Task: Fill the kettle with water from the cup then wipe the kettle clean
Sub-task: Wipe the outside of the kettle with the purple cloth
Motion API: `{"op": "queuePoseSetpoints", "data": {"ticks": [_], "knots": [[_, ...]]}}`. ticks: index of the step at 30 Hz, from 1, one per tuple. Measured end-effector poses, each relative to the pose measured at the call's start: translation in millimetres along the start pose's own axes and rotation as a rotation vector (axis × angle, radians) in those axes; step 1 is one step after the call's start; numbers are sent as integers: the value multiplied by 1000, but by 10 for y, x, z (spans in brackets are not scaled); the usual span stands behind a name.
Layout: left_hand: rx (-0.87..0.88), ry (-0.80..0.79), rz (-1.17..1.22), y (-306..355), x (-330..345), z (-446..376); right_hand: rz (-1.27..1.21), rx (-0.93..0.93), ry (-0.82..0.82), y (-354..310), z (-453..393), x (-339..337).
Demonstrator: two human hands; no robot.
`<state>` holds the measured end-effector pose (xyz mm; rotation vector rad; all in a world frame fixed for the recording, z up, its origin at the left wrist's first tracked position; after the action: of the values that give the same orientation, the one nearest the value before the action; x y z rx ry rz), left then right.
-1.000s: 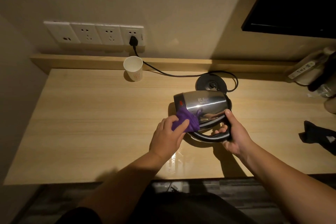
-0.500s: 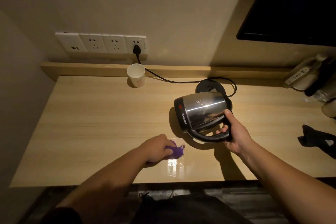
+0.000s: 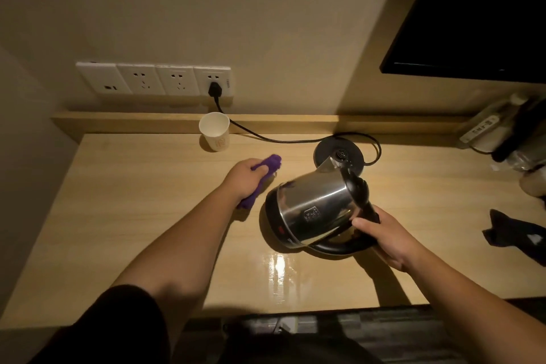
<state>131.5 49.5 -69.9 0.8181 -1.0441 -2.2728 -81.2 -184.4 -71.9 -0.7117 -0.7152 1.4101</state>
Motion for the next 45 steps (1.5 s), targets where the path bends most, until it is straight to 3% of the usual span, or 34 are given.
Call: {"op": "queuePoseSetpoints", "data": {"ticks": [3, 5, 16, 23, 26, 30, 35, 39, 45], "knots": [[-42, -194, -121, -64, 205, -99, 54, -14, -27, -8, -20, -22], [-49, -232, -113, -110, 270, -117, 82, -25, -6, -23, -31, -33], [281, 133, -141, -196, 322, 306, -156, -63, 154, -29, -145, -5], [530, 349, -456, -338, 556, 676, -236, -54, 149, -166, -173, 77], [631, 359, -651, -388, 689, 794, -257, -47, 149, -204, -164, 119], [629, 197, -962, -557, 993, 856, -204, -68, 155, -335, -141, 232], [439, 107, -880, -518, 1099, 893, -33, -92, 216, -425, -97, 280], [387, -89, -558, -410, 936, 1006, 153, -136, 244, -522, -61, 310], [481, 95, -300, 116, 541, 1252, 465, -137, 246, -574, -81, 333]]}}
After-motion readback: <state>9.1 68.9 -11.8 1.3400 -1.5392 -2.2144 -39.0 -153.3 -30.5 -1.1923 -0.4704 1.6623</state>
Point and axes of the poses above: each hand's wrist, its own z-axis away from the middle knuckle, its own x-axis out of the palm, y = z × x, the point moved 5 cm from there along -z, towards the middle knuckle, and after that the axes turned 11 degrees about -y, right-handed, at the moved point
